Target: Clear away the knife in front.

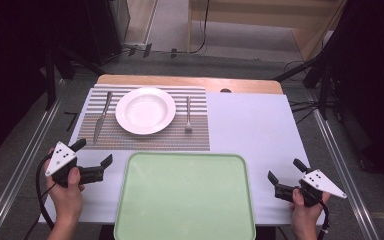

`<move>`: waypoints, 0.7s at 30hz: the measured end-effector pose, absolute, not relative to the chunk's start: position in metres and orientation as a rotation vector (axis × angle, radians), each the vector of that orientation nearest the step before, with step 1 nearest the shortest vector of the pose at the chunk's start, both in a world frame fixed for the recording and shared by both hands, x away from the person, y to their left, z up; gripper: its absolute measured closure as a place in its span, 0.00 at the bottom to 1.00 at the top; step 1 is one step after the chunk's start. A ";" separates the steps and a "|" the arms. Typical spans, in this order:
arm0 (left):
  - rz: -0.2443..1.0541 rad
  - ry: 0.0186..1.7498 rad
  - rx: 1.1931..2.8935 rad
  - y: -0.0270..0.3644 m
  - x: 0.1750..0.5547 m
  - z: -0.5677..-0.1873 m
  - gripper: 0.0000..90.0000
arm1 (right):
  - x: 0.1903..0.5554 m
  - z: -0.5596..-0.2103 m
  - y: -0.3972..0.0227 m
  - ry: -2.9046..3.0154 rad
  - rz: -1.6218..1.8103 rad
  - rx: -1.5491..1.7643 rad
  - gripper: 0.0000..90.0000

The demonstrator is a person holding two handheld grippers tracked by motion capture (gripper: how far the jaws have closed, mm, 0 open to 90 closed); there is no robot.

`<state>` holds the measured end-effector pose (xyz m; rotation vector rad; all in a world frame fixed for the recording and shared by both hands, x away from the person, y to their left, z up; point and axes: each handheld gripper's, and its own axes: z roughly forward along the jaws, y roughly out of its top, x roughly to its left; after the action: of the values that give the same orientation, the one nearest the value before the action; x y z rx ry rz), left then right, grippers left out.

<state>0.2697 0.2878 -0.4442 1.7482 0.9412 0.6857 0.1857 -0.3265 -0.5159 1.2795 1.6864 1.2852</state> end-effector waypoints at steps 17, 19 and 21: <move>0.655 1.005 1.751 0.290 0.323 -0.426 0.00 | 0.186 -0.516 -0.326 1.684 1.295 1.279 0.00; 0.654 0.998 1.755 0.290 0.328 -0.424 0.00 | 0.185 -0.517 -0.326 1.685 1.296 1.279 0.00; 0.651 1.000 1.756 0.288 0.333 -0.422 0.00 | 0.185 -0.517 -0.326 1.686 1.293 1.278 0.00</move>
<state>0.3331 0.2883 -0.4223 1.7557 0.9996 0.6513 0.1854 -0.3258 -0.5165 1.2777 1.6862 1.2934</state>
